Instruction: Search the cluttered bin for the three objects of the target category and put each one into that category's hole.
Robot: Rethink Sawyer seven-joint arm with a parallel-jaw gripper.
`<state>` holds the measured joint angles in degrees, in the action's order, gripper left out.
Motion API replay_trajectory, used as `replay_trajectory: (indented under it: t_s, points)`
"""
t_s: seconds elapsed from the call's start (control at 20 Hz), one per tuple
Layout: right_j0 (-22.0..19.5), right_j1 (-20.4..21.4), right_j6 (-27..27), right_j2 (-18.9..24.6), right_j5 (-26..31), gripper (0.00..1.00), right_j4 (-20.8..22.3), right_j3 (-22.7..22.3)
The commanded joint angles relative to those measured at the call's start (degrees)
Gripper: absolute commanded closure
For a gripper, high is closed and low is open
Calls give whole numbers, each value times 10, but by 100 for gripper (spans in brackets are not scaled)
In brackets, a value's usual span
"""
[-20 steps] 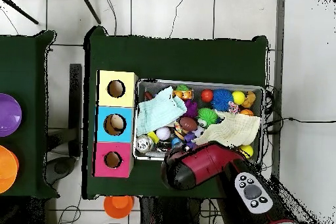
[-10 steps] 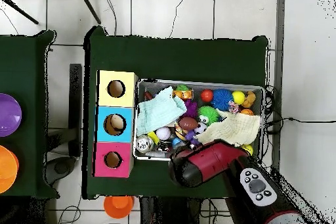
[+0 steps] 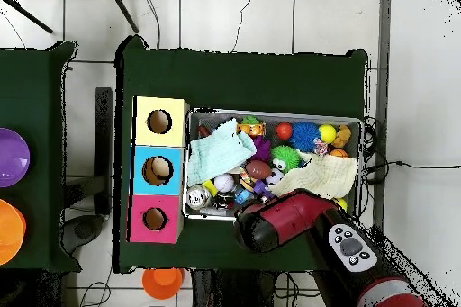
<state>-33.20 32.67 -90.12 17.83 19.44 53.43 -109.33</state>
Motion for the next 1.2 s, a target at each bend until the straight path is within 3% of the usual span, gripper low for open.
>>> replay_trajectory:
  t_s: [0.05, 0.4, 0.45, 0.75, 1.2]
  points:
    - [-5, -38, -6, -3, 2, 0, 25, 54]
    - [-24, -36, 21, 25, -7, 0, 21, 43]
    - [-26, -36, 24, 29, -9, 100, 23, 43]
    - [-42, -35, 35, 48, -37, 100, 39, 33]
    - [-35, -33, 18, 54, -54, 100, 45, 35]
